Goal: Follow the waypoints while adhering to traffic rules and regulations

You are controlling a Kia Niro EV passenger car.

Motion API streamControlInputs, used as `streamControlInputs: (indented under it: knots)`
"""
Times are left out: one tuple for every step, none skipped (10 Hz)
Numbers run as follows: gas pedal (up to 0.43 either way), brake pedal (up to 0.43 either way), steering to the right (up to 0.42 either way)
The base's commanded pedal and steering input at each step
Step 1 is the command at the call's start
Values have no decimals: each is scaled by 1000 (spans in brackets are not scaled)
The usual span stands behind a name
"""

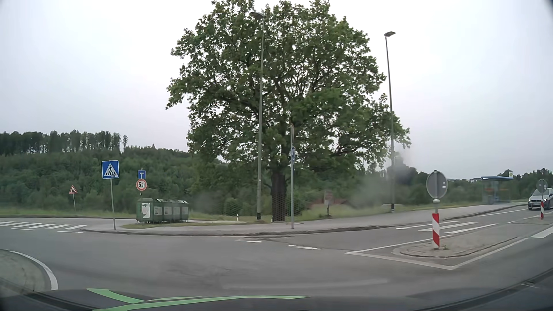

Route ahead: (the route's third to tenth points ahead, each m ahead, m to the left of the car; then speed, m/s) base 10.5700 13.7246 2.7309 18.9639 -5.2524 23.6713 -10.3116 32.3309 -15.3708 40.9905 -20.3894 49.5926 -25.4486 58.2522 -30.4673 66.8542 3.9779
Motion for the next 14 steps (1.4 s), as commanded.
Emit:
streamControlInputs:
  knots:
    - [28,0,-272]
    - [39,0,-305]
    - [47,0,-337]
    - [47,0,-354]
    - [47,0,-371]
    - [47,0,-385]
    - [47,0,-397]
    - [47,0,-409]
    - [47,0,-419]
    - [47,0,-433]
    - [47,0,-448]
    - [47,0,-469]
    - [47,0,-488]
    - [47,0,-498]
